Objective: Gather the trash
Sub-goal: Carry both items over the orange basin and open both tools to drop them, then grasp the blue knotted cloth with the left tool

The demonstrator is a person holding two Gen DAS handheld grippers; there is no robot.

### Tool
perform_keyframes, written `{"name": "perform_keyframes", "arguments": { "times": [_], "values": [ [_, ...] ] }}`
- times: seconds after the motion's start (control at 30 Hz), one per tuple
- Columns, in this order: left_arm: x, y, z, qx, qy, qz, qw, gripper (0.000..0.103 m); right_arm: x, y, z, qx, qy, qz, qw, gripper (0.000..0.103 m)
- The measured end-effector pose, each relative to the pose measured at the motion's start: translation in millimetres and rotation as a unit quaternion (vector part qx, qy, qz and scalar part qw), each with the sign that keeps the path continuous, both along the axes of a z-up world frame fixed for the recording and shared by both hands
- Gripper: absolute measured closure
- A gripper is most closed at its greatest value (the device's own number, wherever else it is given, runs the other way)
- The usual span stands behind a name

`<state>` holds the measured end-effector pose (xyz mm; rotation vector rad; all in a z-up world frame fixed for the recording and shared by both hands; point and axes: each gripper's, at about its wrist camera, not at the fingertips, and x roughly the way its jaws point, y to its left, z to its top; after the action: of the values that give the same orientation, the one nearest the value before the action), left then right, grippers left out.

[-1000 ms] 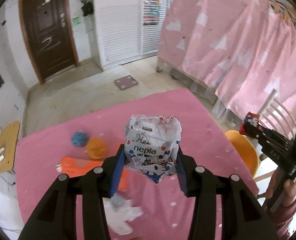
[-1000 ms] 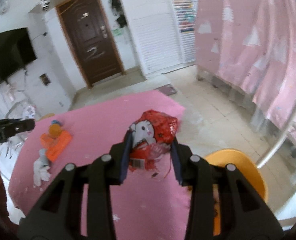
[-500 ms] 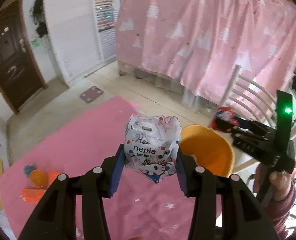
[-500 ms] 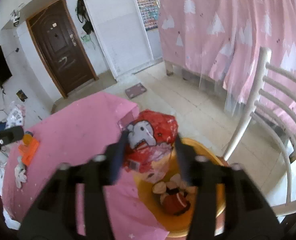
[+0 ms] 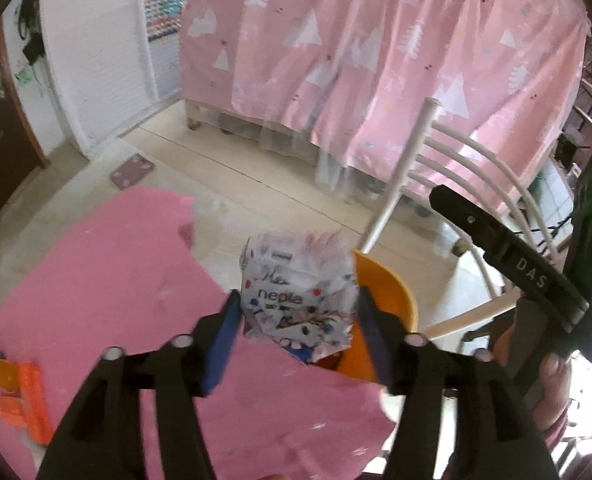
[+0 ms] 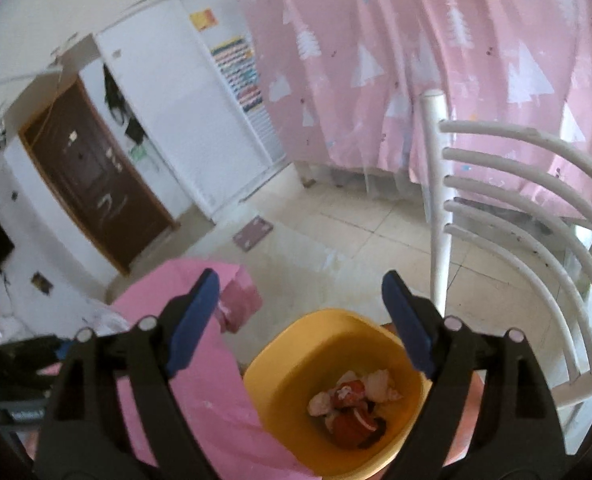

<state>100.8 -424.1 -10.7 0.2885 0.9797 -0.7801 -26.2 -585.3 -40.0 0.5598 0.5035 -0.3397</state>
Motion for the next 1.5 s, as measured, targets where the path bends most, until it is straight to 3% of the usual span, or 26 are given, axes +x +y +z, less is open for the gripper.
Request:
{"name": "perform_keyframes", "arguments": {
  "times": [0.07, 0.23, 0.4, 0.67, 1.1, 1.23, 1.5],
  "values": [
    [-3.2, -5.7, 0.0, -0.004, -0.001, 0.000, 1.0000, 0.031, -3.7, -2.0, 1.0, 0.001, -0.006, -0.008, 1.000, 0.023],
    [-9.9, -9.1, 0.0, 0.006, -0.024, -0.003, 0.9997, 0.031, 2.8, -1.3, -1.3, 0.007, -0.004, -0.007, 1.000, 0.017],
    [-0.7, 6.2, 3.1, 0.003, -0.020, 0.010, 0.9997, 0.031, 8.9, 6.7, -1.8, 0.002, 0.001, 0.010, 1.000, 0.017],
    [20.7, 59.0, 12.4, -0.009, -0.030, 0.050, 0.9983, 0.031, 24.3, 27.3, -2.4, -0.004, 0.009, 0.042, 0.999, 0.017],
    [71.8, 170.7, 22.0, -0.012, -0.045, 0.151, 0.9874, 0.031, 80.5, 110.5, -3.5, -0.031, 0.042, 0.139, 0.989, 0.016],
    [87.3, 206.4, 20.9, -0.005, -0.050, 0.180, 0.9824, 0.031, 98.1, 145.5, -7.5, -0.002, 0.041, 0.207, 0.977, 0.016],
    [125.2, 275.0, 14.0, 0.012, -0.046, 0.244, 0.9685, 0.031, 123.7, 222.7, -14.9, -0.017, 0.070, 0.308, 0.949, 0.016]
  ]
}}
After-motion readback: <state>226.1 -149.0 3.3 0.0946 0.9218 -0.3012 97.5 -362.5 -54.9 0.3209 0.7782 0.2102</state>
